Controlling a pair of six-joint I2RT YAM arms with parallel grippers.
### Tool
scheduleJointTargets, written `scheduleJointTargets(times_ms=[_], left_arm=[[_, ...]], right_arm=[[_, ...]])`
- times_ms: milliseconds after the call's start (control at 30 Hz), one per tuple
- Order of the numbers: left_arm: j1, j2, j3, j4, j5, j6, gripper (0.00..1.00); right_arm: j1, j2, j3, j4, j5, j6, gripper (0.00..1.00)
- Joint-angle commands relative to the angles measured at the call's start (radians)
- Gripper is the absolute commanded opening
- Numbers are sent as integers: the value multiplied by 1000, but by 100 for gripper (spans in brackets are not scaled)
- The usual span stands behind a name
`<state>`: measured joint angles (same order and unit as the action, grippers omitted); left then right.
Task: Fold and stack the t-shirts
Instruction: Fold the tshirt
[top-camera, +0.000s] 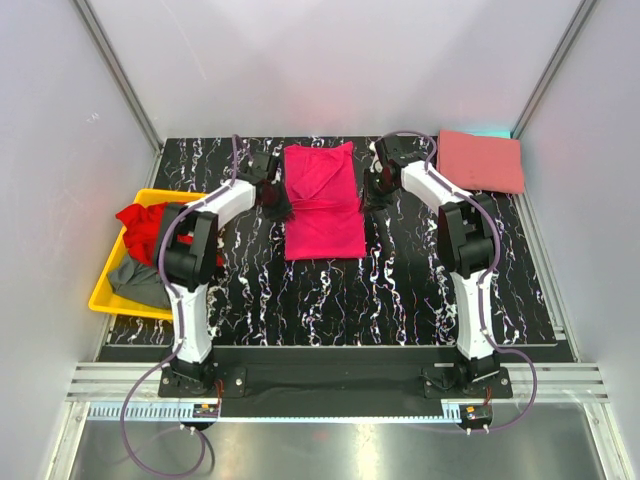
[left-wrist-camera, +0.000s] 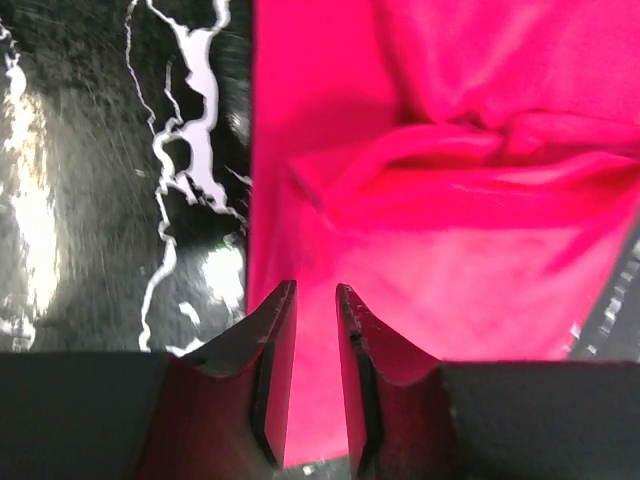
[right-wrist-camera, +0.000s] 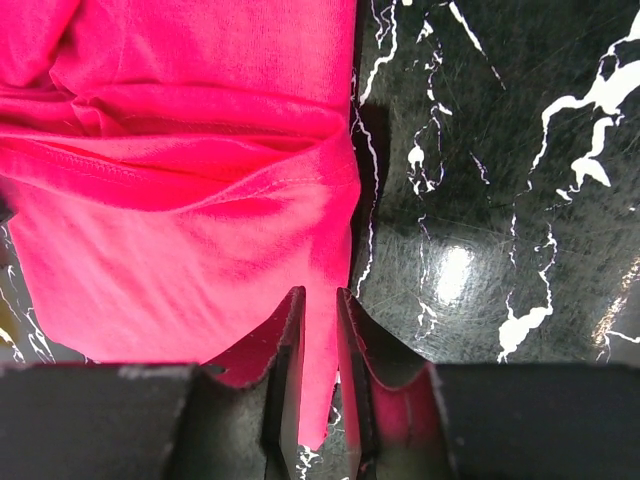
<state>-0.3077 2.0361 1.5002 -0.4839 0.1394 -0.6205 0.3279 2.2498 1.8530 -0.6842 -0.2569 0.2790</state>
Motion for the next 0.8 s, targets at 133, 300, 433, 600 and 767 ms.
scheduleJointTargets(times_ms=[133, 300, 433, 600, 767], left_arm=[[13, 87, 188, 15, 11, 11, 27], [50, 130, 339, -16, -4, -11, 30], [90, 235, 514, -260, -121, -15, 29], [90, -6, 152, -69, -54, 2, 32], [75, -191, -63, 13, 100, 21, 37]], right_arm=[[-6, -59, 31, 38, -4, -12, 25], [-6, -78, -3, 41, -7, -18, 29], [-4, -127, -86, 44, -1, -11, 43], [-6, -242, -215, 64, -79, 6, 49], [-4, -285, -337, 106, -171, 18, 56]])
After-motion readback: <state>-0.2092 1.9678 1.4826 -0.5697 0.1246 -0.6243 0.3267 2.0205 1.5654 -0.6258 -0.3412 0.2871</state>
